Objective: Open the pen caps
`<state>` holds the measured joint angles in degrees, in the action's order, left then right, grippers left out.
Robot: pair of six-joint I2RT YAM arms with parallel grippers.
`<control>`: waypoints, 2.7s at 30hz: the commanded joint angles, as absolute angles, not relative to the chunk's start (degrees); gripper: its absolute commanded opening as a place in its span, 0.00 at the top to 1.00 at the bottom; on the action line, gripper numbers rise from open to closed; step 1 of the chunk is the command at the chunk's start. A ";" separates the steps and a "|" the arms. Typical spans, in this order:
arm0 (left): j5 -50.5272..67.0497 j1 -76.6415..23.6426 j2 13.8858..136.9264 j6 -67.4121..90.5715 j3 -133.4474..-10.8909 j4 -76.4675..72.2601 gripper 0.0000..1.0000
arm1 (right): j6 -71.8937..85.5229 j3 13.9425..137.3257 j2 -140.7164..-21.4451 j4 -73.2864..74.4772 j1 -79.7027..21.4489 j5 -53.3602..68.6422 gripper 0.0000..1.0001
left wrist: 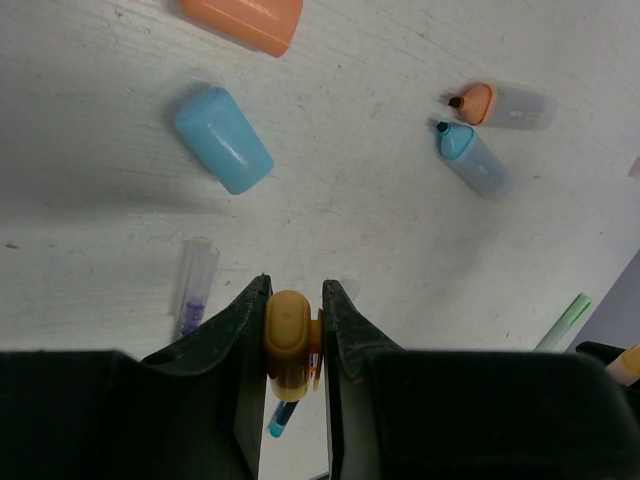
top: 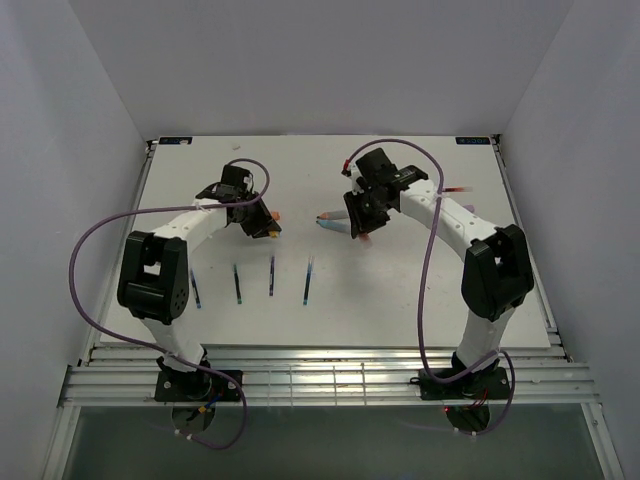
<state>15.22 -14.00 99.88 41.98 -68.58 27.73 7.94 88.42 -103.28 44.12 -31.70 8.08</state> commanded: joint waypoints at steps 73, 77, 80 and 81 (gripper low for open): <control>15.12 -11.78 105.29 68.46 -56.78 1.85 1.00 | -17.22 106.26 -128.58 42.98 -39.90 -3.78 0.92; 14.33 -11.78 105.21 69.26 -56.25 1.41 0.94 | -18.54 106.35 -129.02 42.80 -40.60 -3.96 0.89; 13.89 -11.69 104.77 69.17 -55.29 0.88 0.88 | -18.81 106.44 -129.72 42.72 -41.22 -4.31 0.85; 13.71 -11.69 104.77 69.08 -55.20 1.23 0.87 | -18.81 106.44 -129.90 42.71 -41.48 -4.39 0.85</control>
